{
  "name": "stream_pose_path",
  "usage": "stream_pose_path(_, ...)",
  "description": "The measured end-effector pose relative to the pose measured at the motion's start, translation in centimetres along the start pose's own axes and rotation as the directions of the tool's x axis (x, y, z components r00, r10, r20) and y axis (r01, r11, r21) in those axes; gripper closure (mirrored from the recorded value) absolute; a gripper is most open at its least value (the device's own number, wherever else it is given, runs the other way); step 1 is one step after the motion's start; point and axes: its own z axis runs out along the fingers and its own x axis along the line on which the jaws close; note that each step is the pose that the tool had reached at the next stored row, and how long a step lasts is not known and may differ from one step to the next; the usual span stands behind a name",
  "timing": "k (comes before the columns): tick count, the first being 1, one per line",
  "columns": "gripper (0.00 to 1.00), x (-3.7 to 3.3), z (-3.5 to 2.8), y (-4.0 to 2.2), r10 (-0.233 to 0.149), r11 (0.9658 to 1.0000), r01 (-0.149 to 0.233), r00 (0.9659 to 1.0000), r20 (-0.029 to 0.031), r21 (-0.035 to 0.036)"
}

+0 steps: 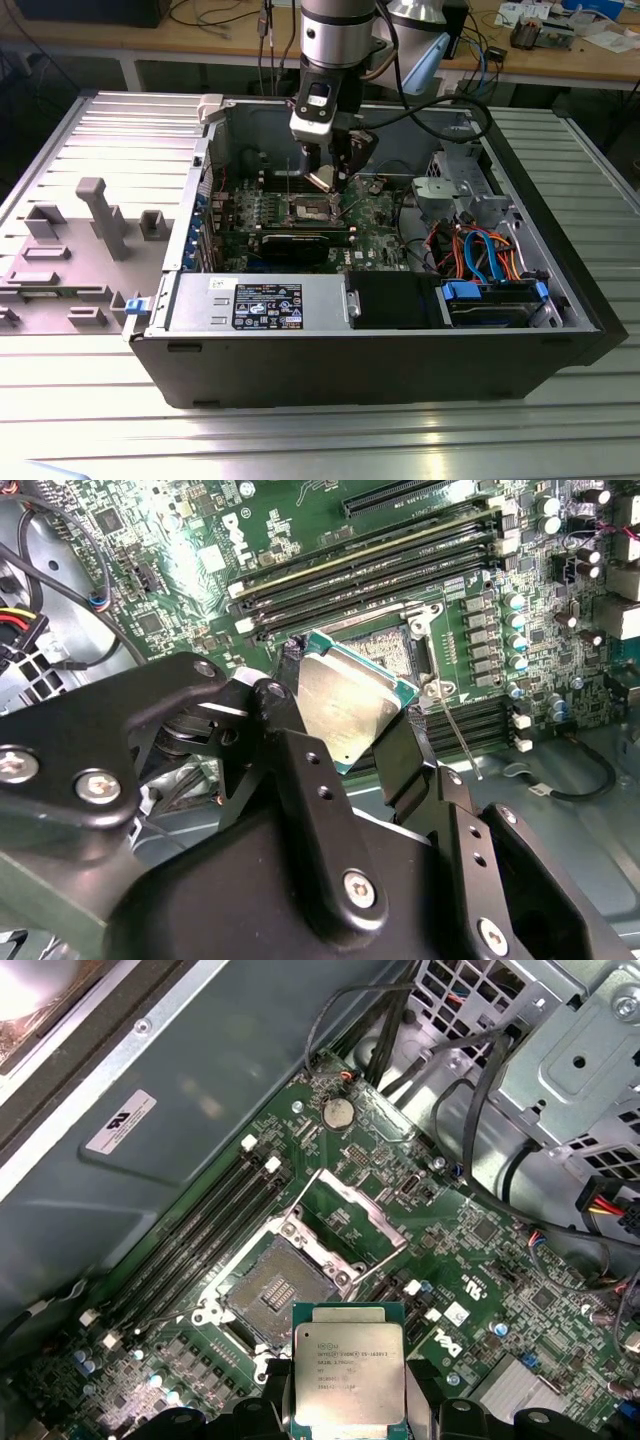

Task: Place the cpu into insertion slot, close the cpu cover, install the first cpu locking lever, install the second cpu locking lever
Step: 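Place the cpu into insertion slot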

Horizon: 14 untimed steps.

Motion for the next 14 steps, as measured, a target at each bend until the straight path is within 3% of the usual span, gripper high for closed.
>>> stream_pose_path(14,0.46,0.0,0.01,0.0,0.024,0.9997,-0.024,0.9997,0.0033,0.003)
